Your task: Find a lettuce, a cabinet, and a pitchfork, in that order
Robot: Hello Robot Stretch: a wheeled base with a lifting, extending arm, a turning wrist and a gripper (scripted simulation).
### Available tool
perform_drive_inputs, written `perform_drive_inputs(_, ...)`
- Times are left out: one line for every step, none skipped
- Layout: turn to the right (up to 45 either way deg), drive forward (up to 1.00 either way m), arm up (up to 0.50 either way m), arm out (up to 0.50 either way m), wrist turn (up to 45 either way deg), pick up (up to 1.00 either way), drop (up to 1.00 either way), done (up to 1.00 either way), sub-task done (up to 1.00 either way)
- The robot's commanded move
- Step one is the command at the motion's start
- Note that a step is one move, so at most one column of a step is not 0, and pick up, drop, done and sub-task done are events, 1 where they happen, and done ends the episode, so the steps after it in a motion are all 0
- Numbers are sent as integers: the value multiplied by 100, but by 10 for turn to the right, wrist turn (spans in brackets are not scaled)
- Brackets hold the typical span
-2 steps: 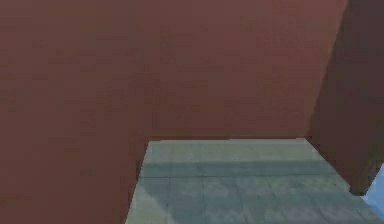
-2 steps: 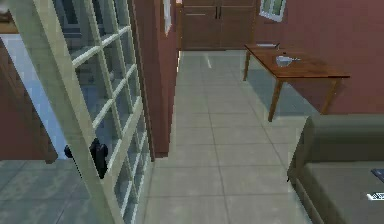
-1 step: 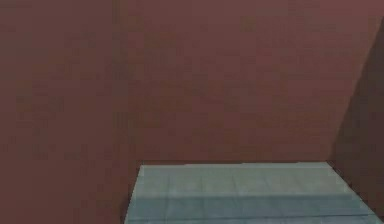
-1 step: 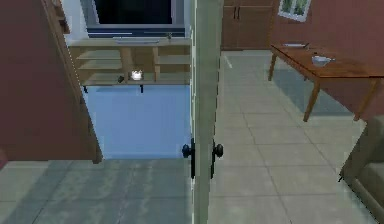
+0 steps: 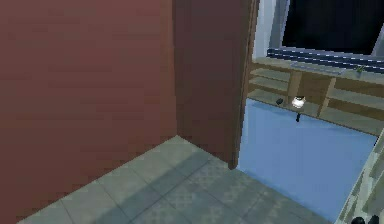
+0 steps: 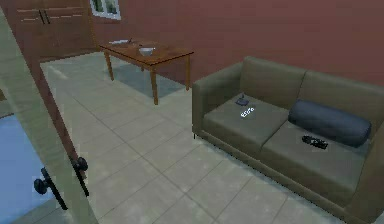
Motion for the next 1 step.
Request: perform_drive_inputs(30, 0, 0, 0, 0, 0, 0, 0, 0)
